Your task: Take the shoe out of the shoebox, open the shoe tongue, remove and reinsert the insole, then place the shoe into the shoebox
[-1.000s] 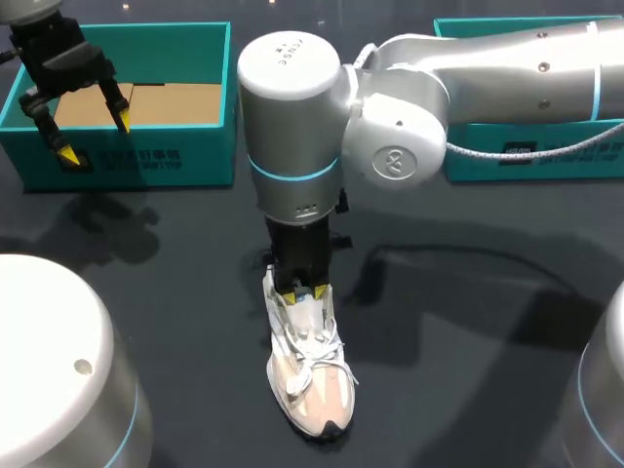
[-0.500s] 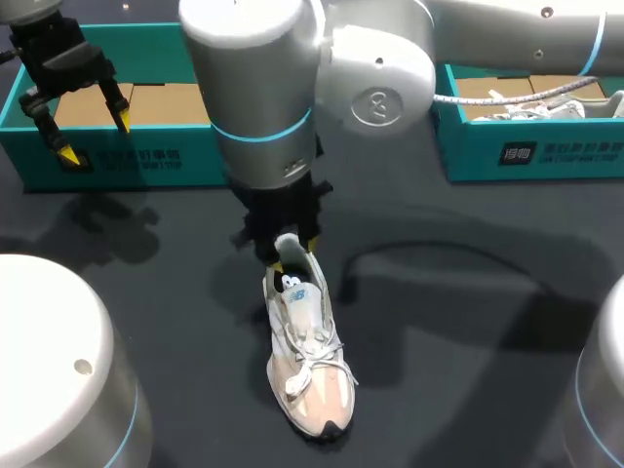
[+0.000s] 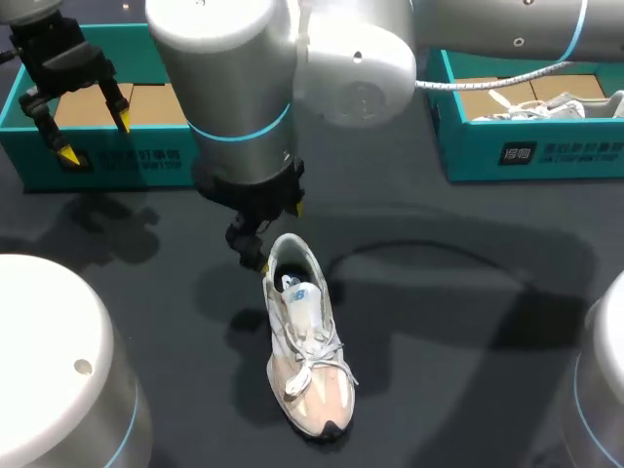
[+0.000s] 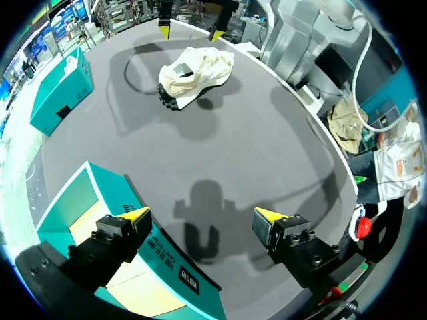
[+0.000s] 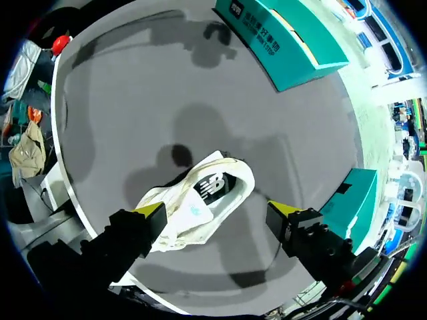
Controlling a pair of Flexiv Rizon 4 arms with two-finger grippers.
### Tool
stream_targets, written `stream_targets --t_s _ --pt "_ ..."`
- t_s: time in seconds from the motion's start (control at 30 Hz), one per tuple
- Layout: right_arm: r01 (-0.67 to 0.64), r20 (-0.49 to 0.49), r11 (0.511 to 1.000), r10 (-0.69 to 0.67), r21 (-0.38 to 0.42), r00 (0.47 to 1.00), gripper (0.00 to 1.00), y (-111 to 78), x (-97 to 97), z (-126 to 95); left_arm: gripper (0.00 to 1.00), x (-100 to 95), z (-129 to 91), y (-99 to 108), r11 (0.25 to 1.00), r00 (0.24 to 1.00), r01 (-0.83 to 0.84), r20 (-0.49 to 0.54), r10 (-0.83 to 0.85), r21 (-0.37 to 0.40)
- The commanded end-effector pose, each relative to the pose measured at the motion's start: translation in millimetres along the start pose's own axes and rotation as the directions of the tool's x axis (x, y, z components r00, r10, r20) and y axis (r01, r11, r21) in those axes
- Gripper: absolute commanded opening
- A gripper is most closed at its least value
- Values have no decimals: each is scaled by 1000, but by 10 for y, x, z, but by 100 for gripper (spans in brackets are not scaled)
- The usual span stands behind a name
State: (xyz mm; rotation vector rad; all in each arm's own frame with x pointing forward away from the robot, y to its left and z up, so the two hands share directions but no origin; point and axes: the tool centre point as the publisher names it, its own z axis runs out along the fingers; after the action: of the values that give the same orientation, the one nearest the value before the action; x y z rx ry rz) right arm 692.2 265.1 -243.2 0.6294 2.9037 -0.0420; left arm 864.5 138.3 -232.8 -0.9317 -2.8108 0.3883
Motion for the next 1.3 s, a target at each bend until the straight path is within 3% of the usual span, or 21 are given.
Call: stream_targets --t_s 0.03,0.17,0.53,0.73,1.3 --pt "326 52 944 -324 -46 945 100 28 -8 54 100 6 -2 1 1000 1000 0 -1 0 -2" --pt "462 61 886 -459 -34 886 100 113 -127 192 100 6 -2 1 1000 1000 0 -1 0 -2" --pt "534 61 845 -533 -8 844 100 192 -338 440 100 6 -2 1 1000 1000 0 -1 0 -2" --pt "518 40 855 -516 -28 855 100 170 -448 591 100 6 -2 1 1000 1000 0 -1 0 -2" --pt "507 33 860 -506 -58 862 100 190 -504 1083 100 6 -2 1 1000 1000 0 -1 0 -2"
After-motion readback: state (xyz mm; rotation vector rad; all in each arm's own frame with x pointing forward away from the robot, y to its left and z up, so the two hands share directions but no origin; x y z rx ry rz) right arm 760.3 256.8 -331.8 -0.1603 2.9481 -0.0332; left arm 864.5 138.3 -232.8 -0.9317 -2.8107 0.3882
